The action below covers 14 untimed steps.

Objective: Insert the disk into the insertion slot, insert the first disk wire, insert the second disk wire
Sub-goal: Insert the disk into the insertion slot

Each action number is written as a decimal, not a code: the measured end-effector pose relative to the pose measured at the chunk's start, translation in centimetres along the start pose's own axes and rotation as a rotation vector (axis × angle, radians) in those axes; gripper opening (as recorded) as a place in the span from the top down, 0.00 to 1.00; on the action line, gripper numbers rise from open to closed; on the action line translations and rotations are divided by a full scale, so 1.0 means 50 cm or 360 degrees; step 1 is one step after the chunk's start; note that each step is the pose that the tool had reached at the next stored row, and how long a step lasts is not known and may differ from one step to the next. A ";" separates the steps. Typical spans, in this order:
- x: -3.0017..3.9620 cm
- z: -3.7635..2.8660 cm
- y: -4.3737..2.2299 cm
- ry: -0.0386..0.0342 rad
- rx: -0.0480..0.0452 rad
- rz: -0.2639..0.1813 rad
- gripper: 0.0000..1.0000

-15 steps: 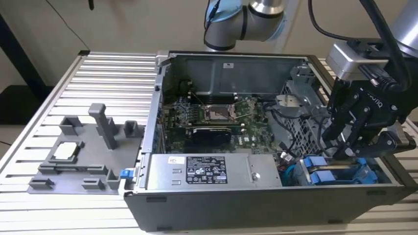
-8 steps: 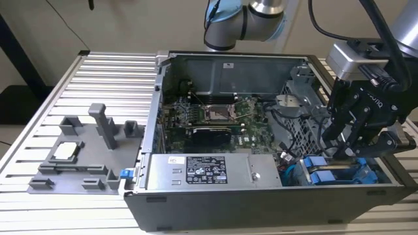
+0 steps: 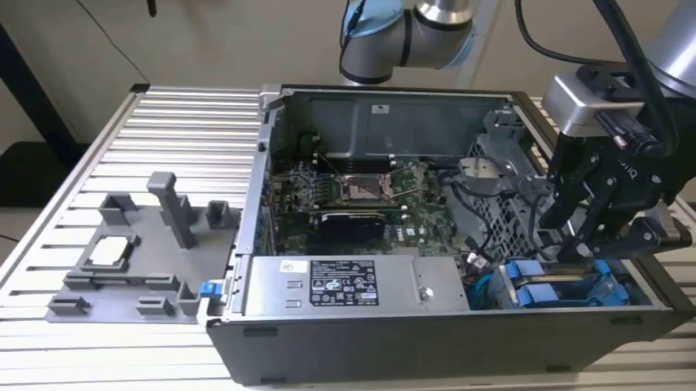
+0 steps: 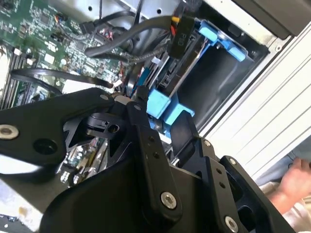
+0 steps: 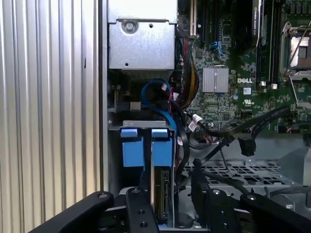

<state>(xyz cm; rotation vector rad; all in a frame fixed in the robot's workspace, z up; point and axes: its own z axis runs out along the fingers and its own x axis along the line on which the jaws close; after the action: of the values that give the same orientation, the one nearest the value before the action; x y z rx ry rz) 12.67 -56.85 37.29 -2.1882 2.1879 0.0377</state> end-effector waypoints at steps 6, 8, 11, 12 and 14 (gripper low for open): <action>0.000 -0.003 0.000 -0.0055 0.0073 -0.0003 0.53; 0.000 -0.008 0.000 -0.0061 0.0079 -0.0003 0.53; -0.001 -0.018 0.000 -0.0070 0.0084 -0.0003 0.53; -0.001 -0.022 0.000 -0.0074 0.0085 -0.0003 0.53; -0.002 -0.032 -0.001 -0.0081 0.0085 -0.0004 0.53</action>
<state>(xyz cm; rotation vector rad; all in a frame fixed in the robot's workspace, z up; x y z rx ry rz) 12.68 -56.85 38.91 -2.1374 2.1344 0.0343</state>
